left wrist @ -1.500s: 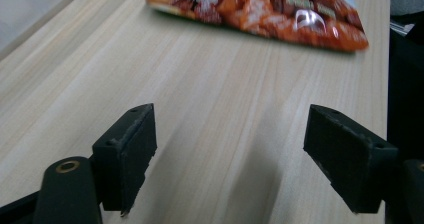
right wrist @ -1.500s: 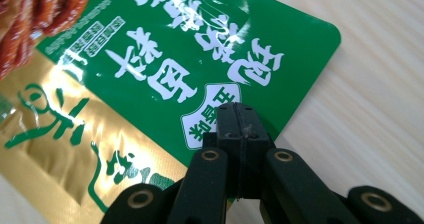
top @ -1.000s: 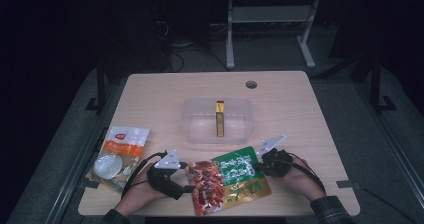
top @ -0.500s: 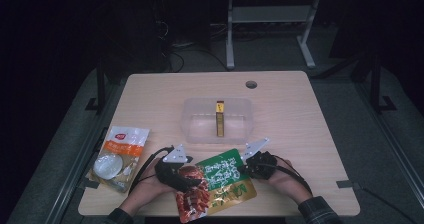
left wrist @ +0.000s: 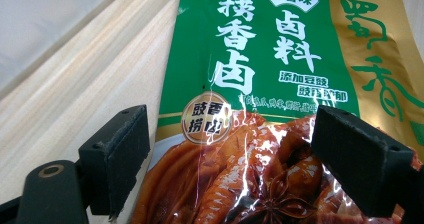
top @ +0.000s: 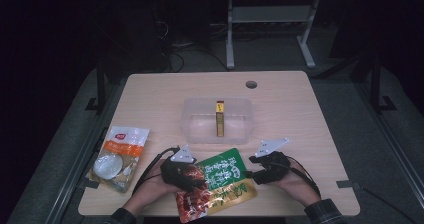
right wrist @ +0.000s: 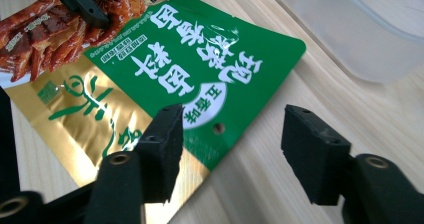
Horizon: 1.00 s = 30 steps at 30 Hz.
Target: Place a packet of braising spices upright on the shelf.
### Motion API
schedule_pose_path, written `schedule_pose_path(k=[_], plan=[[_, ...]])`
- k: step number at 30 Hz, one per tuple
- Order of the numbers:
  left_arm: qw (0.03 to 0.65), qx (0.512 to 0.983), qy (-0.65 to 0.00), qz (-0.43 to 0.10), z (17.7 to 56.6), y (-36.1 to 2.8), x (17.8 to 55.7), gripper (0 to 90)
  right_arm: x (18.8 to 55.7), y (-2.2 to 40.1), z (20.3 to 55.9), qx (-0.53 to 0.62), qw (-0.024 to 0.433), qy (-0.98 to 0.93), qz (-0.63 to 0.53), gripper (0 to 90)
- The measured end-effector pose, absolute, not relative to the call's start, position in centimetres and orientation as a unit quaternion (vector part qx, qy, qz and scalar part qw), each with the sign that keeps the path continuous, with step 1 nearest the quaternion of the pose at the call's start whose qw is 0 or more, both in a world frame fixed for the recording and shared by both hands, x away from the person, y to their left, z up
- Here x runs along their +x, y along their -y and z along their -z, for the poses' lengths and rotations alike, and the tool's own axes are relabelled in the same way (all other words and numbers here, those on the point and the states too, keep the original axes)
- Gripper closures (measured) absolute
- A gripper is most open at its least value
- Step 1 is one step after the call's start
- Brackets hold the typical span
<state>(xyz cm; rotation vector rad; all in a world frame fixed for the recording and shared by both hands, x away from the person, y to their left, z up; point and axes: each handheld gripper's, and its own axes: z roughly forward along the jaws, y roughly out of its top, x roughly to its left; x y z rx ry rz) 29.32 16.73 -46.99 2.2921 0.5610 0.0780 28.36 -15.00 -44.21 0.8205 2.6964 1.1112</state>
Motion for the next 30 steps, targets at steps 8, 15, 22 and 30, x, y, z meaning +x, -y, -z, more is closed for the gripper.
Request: schedule_pose_path(k=[8, 15, 22, 30], plan=[[0.379, 0.903, -0.199, -0.039, 46.9, -17.0, 29.1, 28.6, 27.0, 15.9, 44.1, 0.275, 0.063, -0.885, -0.37, 35.9], [0.374, 0.905, -0.201, -0.038, 46.6, -16.9, 28.9, 49.6, 27.0, 16.2, 43.8, 0.279, 0.071, -0.88, -0.378, 36.0], [0.35, 0.916, -0.189, -0.048, 46.2, -16.2, 28.4, 76.4, 26.9, 16.1, 43.6, 0.276, 0.075, -0.878, -0.385, 36.3], [0.345, 0.917, -0.196, -0.051, 46.0, -16.1, 28.5, 86.9, 27.0, 16.3, 43.5, 0.279, 0.075, -0.873, -0.392, 36.2]])
